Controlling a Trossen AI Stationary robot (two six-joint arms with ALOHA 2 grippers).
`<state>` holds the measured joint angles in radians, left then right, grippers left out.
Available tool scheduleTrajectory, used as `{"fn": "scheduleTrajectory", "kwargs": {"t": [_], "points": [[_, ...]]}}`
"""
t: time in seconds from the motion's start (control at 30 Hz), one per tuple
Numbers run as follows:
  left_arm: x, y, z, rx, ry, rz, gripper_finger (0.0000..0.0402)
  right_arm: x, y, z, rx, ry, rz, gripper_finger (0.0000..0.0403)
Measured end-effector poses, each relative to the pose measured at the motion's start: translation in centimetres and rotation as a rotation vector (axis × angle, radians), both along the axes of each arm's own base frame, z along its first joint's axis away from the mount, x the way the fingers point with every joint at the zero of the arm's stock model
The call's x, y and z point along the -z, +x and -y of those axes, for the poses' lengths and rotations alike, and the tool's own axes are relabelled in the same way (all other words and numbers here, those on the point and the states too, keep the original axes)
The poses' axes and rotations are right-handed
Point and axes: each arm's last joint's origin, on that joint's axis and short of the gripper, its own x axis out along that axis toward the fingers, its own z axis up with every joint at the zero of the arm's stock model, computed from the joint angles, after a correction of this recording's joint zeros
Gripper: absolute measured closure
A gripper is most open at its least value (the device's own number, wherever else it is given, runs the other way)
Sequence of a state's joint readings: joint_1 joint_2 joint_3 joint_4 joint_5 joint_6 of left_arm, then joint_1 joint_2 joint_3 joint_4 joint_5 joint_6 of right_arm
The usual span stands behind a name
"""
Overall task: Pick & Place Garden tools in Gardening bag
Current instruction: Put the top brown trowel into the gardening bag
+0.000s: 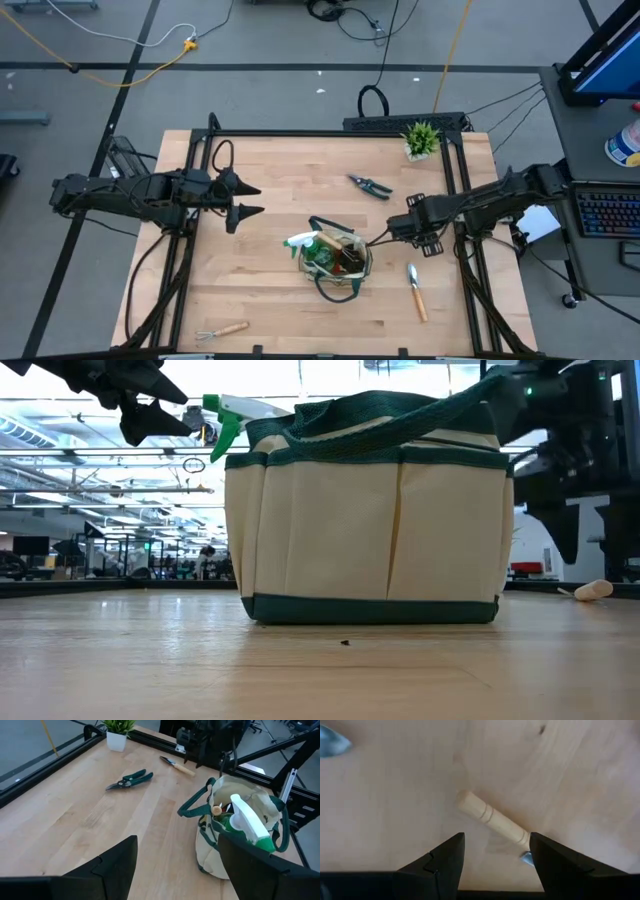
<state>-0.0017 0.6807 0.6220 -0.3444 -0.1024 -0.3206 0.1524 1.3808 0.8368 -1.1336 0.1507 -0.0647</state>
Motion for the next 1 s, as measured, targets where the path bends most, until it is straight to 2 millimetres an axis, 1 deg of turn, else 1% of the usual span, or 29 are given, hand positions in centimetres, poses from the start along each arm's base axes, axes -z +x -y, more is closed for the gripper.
{"fn": "scheduleTrajectory", "kwargs": {"t": [0.5,0.77,0.9,1.0], "points": [[0.0,0.0,0.0,0.005,0.011,-0.005,0.0121,1.4,0.6,-0.1,-0.003,-0.015,-0.081,0.0186],[0.0,0.0,0.0,0.005,0.013,-0.005,0.0121,3.1,1.1,-0.2,-0.009,-0.025,-0.165,0.0186],[0.0,0.0,0.0,0.005,0.013,-0.005,0.0121,3.8,1.6,-0.2,-0.039,-0.017,-0.168,0.0188],[0.0,0.0,0.0,0.013,0.008,-0.005,0.0121,4.4,1.9,-0.3,-0.053,-0.013,-0.170,0.0198]]}}
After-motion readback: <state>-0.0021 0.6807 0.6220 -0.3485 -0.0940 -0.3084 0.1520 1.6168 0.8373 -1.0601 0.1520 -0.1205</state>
